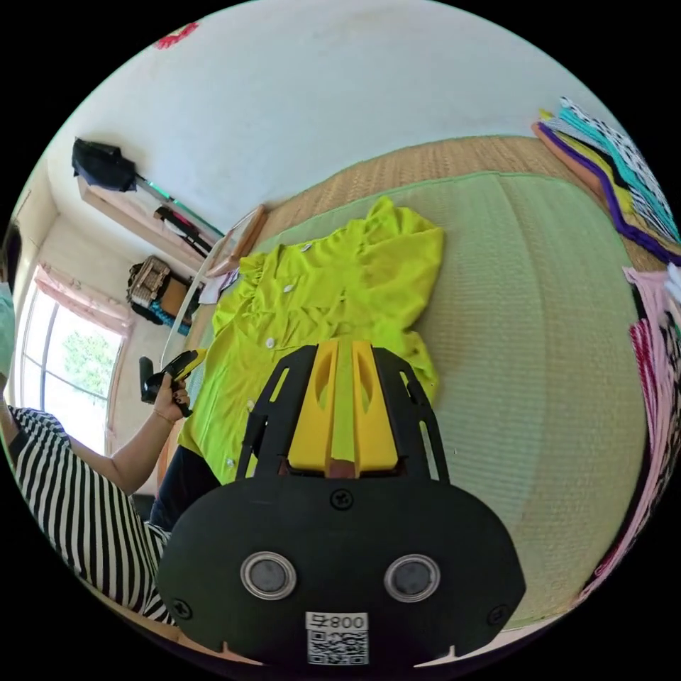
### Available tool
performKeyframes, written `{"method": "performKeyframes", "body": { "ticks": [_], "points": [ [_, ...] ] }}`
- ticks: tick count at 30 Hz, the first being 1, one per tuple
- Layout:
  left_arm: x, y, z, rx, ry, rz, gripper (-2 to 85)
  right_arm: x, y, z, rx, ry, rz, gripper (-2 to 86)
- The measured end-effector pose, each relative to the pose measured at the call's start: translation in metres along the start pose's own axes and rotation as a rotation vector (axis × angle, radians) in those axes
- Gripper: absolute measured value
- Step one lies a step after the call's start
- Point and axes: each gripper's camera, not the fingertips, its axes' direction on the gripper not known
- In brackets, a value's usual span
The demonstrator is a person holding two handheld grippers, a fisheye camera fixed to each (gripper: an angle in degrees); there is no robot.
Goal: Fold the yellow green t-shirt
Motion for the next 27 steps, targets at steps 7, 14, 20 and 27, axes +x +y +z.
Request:
{"method": "performKeyframes", "body": {
  "ticks": [7, 14, 20, 27],
  "points": [
    [-0.030, -0.044, -0.039, 0.006, -0.140, 0.077, 7.0, -0.113, -0.045, 0.166, -0.190, -0.103, -0.252, 6.5],
    [-0.036, -0.067, -0.068, -0.042, -0.109, 0.147, 5.3, -0.223, -0.075, 0.329, -0.334, -0.083, -0.504, 8.2],
    [-0.058, -0.085, -0.096, -0.066, 0.010, 0.114, 1.6, -0.308, -0.080, 0.467, -0.409, 0.032, -0.733, 8.2],
    [-0.076, -0.099, -0.126, -0.079, 0.128, 0.088, 0.9, -0.348, -0.073, 0.587, -0.432, 0.165, -0.853, 8.1]
  ]
}}
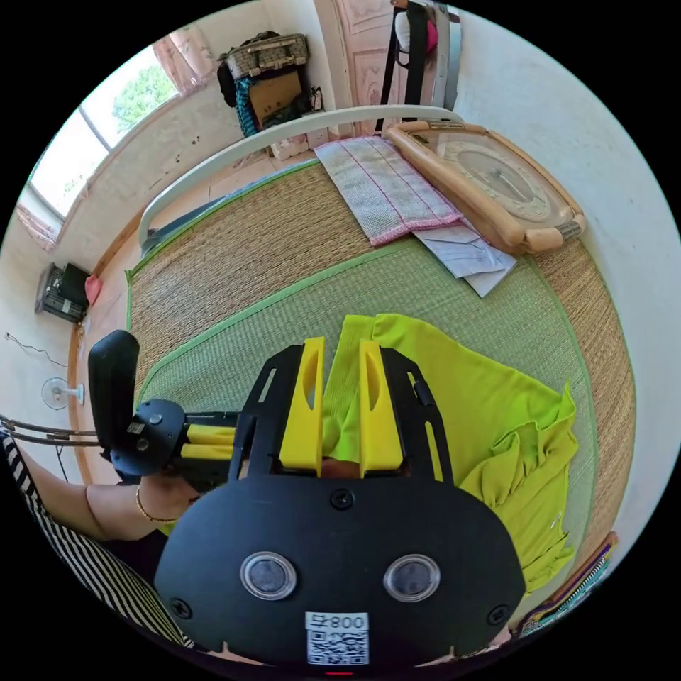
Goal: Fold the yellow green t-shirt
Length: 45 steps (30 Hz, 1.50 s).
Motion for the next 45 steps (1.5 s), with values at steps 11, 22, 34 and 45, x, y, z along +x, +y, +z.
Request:
{"method": "performKeyframes", "body": {
  "ticks": [11, 22, 34, 45],
  "points": [
    [0.002, -0.004, -0.037, -0.012, 0.034, 0.034, 0.9, 0.006, -0.016, 0.081, -0.043, 0.139, -0.003, 7.5],
    [0.012, 0.004, -0.062, 0.031, 0.030, 0.077, 0.9, 0.069, -0.013, 0.080, -0.015, 0.071, 0.062, 0.8],
    [0.049, 0.022, -0.081, 0.124, 0.007, 0.288, 0.9, 0.204, 0.047, -0.041, 0.244, -0.260, 0.207, 0.8],
    [0.102, 0.032, -0.051, 0.001, 0.000, 0.517, 0.9, 0.313, 0.152, -0.093, 0.327, -0.404, 0.451, 0.7]
  ]
}}
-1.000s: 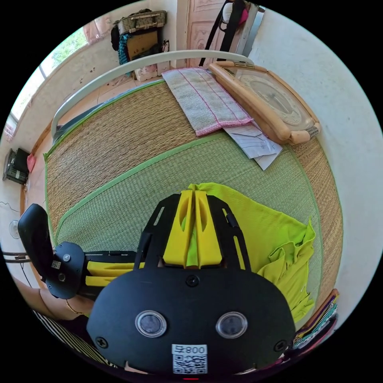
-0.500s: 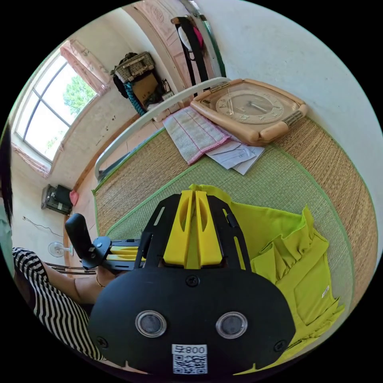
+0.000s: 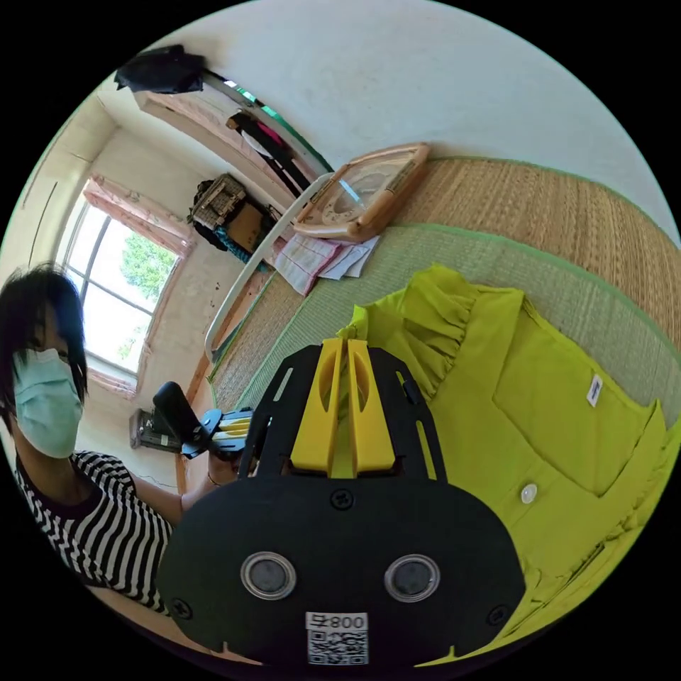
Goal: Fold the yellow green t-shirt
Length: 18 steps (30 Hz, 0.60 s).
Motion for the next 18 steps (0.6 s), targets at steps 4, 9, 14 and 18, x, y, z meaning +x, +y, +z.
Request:
{"method": "performKeyframes", "body": {
  "ticks": [4, 9, 14, 18],
  "points": [
    [0.005, -0.003, 0.017, -0.073, 0.043, 0.014, 0.9, 0.038, 0.021, -0.025, 0.018, -0.044, 0.107, 0.7],
    [0.013, -0.008, 0.030, -0.106, 0.117, 0.039, 0.6, 0.059, 0.025, -0.044, 0.014, -0.062, 0.153, 0.7],
    [0.017, -0.012, 0.046, -0.157, 0.137, 0.041, 0.3, 0.077, 0.020, -0.058, 0.005, -0.063, 0.191, 0.7],
    [0.016, -0.017, 0.049, -0.111, 0.143, 0.006, 0.2, 0.085, 0.022, -0.064, -0.007, -0.056, 0.225, 0.7]
  ]
}}
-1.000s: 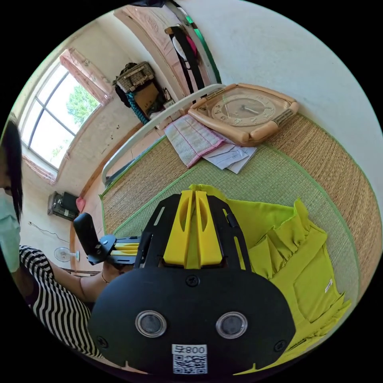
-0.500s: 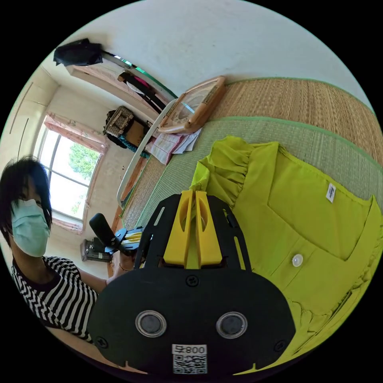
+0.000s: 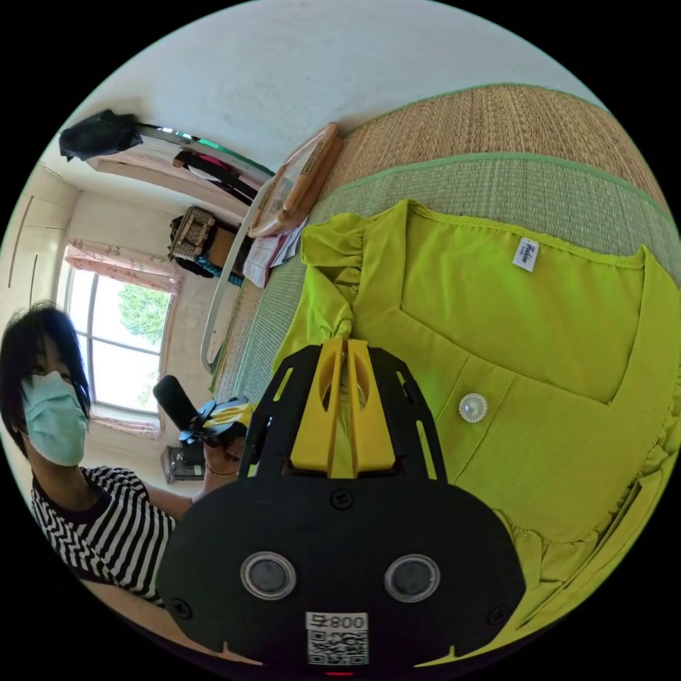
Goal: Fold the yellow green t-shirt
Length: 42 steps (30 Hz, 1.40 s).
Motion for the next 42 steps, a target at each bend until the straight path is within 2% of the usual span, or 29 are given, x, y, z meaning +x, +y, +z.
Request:
{"method": "performKeyframes", "body": {
  "ticks": [2, 4, 9, 15, 19, 24, 26, 29, 33, 37, 42],
  "points": [
    [-0.004, -0.002, 0.003, 0.003, -0.026, -0.037, 0.2, 0.002, 0.001, -0.003, -0.003, -0.006, 0.012, 0.7],
    [-0.012, -0.005, 0.013, -0.066, -0.081, -0.116, 0.2, 0.004, 0.002, -0.007, -0.002, -0.010, 0.026, 0.5],
    [-0.020, -0.011, 0.021, -0.122, -0.097, -0.183, 0.2, 0.001, 0.007, -0.017, 0.023, 0.003, 0.038, 0.2],
    [-0.022, -0.016, 0.018, -0.057, -0.105, -0.199, 0.2, -0.071, -0.007, 0.000, 0.000, 0.043, -0.151, 0.1],
    [-0.027, -0.021, 0.027, -0.105, -0.120, -0.219, 0.2, -0.141, -0.028, 0.029, -0.066, 0.203, -0.331, 0.0],
    [-0.031, -0.025, 0.031, -0.116, -0.115, -0.216, 0.2, -0.174, -0.015, 0.024, -0.007, 0.473, -0.382, 0.0],
    [-0.033, -0.026, 0.031, -0.114, -0.110, -0.218, 0.2, -0.173, -0.008, 0.018, 0.012, 0.407, -0.376, 0.0],
    [-0.036, -0.027, 0.031, -0.104, -0.094, -0.225, 0.3, -0.176, -0.014, 0.044, -0.065, 0.273, -0.404, 0.0],
    [-0.043, -0.027, 0.029, -0.087, -0.080, -0.241, 0.3, -0.194, -0.035, 0.113, -0.179, 0.341, -0.475, 0.0],
    [-0.049, -0.028, 0.030, -0.094, -0.071, -0.248, 0.3, -0.185, -0.052, 0.173, -0.253, 0.566, -0.474, 0.0],
    [-0.057, -0.028, 0.031, -0.097, -0.035, -0.258, 0.3, -0.171, -0.055, 0.166, -0.185, 0.473, -0.395, 0.0]
  ]
}}
